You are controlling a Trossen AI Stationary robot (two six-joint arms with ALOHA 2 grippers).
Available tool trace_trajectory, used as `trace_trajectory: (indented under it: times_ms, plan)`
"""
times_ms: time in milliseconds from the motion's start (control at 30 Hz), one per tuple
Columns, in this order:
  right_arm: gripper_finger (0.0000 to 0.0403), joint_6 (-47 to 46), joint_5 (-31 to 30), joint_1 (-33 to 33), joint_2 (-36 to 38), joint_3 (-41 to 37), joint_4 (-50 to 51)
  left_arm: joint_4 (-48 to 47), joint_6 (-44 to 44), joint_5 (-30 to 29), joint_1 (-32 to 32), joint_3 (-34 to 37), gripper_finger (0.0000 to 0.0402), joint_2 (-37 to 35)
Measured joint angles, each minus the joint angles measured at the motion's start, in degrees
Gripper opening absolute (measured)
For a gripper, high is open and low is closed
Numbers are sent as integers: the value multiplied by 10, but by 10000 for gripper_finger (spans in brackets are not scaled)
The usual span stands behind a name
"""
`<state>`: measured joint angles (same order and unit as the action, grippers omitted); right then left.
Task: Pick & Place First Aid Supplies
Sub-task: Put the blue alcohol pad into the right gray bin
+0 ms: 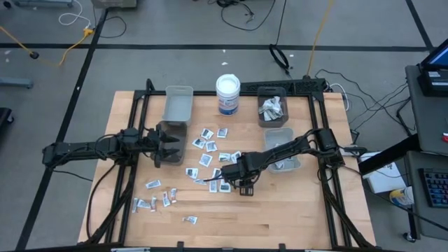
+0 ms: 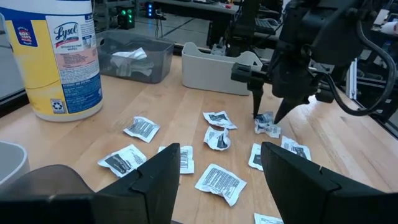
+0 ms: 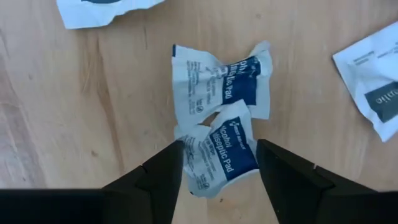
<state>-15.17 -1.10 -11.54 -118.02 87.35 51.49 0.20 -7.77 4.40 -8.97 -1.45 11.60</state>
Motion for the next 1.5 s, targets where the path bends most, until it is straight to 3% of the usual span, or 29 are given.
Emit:
trace_trajectory:
  times_ms: [100, 333, 400, 933, 1267, 1500]
  plan:
    - [164, 2, 3, 0, 0, 0, 1, 0, 0, 0, 0, 0, 230, 0]
    - [30, 30, 57, 0, 0, 0, 2, 0, 0, 0, 0, 0, 230, 0]
    - [9, 46, 59, 0, 0, 0, 2, 0, 0, 0, 0, 0, 230, 0]
    - [3, 186, 57, 16, 104, 0, 91, 0, 0, 0, 0, 0, 230, 0]
    - [1, 209, 57, 47, 180, 0, 173, 0, 0, 0, 0, 0, 230, 0]
    - [1, 232, 57, 64, 184, 0, 189, 0, 0, 0, 0, 0, 230, 0]
